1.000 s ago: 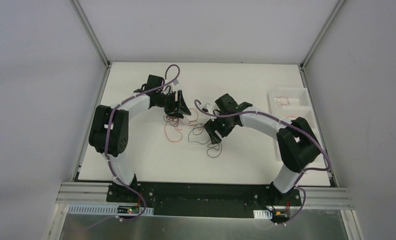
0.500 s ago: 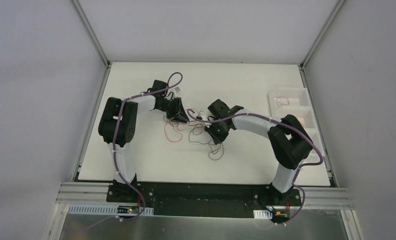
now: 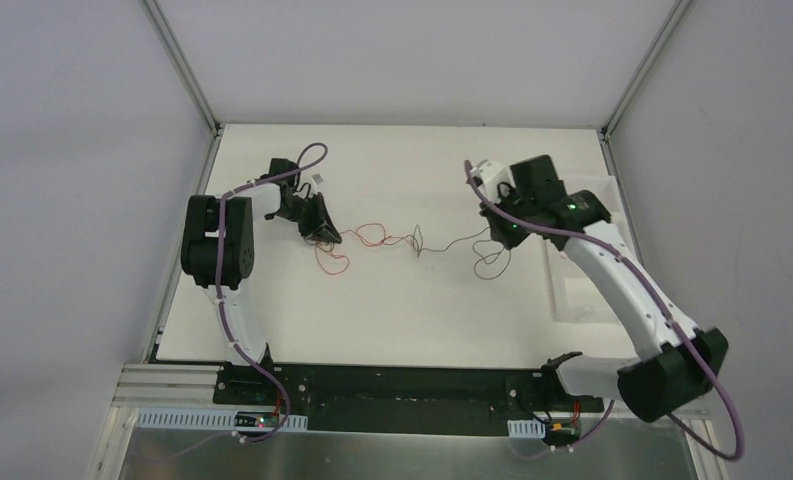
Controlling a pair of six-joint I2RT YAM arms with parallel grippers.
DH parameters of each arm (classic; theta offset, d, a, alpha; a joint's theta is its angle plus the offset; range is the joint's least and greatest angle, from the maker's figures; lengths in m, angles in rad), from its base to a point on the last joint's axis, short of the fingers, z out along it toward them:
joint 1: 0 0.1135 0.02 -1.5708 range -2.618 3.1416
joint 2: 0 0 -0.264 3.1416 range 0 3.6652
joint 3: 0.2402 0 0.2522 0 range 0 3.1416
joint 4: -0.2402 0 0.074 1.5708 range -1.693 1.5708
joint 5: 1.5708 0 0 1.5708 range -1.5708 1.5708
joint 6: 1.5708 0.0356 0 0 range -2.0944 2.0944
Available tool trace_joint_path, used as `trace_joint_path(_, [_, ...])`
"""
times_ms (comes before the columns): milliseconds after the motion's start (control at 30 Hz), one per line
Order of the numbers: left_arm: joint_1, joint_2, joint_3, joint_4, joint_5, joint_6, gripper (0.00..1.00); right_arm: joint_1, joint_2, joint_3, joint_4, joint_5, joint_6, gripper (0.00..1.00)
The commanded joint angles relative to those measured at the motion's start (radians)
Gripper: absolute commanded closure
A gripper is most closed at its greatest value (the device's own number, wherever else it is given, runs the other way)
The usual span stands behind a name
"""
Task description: Untangle the cables
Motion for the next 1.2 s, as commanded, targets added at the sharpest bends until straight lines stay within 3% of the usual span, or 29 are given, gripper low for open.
trace_joint_path(0, [0.029,-0.02,0.028,-0.099,-0.087,0.091,1.0,-0.091,-0.121,0.131,-0.089,0.075,0.009,1.0])
trace_joint_path(333, [0.042,-0.003,0.054,-0.148,-0.149,0.101,1.0,-0.205,-0.187,0.379,-0.065,0.18,0.016,1.0])
trace_joint_path(733, [0.116,-0.019,0.049,-0.185,-0.298,0.141,1.0,-0.635,-0.183,0.495,0.02,0.133,-0.037,1.0])
trace_joint_path(967, [0.131,-0.028,0.053,-0.201,-0.328,0.172,1.0,-0.787,-0.15,0.543,0.051,0.13,-0.035,1.0])
trace_joint_path(1033, [0.134,-0.026,0.053,-0.205,-0.322,0.176,1.0,-0.832,-0.142,0.569,0.039,0.067,-0.024,1.0])
trace_joint_path(1167, [0.137,-0.03,0.054,-0.209,-0.356,0.189,1.0,-0.851,-0.132,0.601,0.041,0.058,-0.02,1.0])
